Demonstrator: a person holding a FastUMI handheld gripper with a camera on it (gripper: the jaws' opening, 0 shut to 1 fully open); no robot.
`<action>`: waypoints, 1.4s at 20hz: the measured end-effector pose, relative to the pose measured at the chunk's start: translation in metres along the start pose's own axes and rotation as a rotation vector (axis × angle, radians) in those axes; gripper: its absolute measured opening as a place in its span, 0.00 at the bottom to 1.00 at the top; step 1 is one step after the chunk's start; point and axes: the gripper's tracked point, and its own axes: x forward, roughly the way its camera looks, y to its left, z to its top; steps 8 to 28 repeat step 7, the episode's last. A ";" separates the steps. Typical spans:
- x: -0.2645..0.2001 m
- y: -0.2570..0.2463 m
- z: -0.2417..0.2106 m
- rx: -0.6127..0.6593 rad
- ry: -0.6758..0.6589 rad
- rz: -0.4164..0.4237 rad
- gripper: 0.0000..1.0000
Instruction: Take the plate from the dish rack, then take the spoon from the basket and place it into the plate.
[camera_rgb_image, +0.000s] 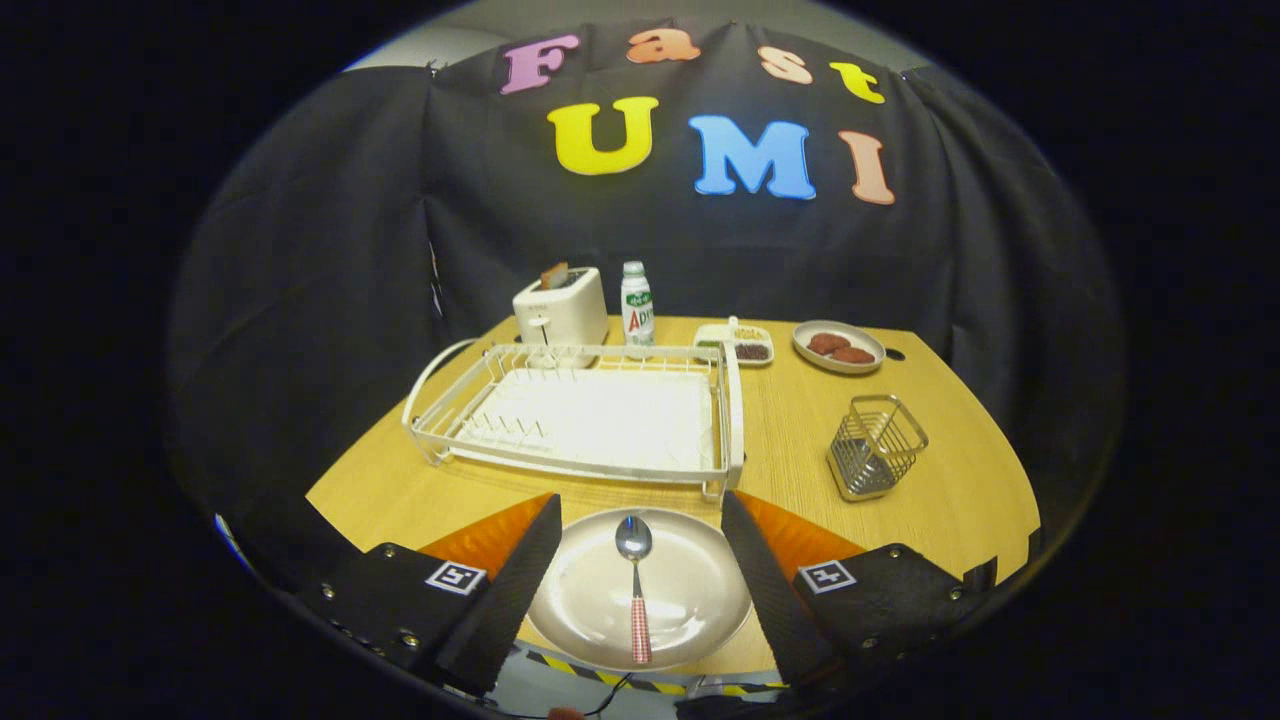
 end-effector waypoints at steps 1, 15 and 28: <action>-0.005 -0.005 0.021 -0.010 -0.059 -0.006 0.98; -0.042 -0.035 0.148 -0.060 -0.434 -0.081 0.98; -0.042 -0.035 0.148 -0.060 -0.434 -0.081 0.98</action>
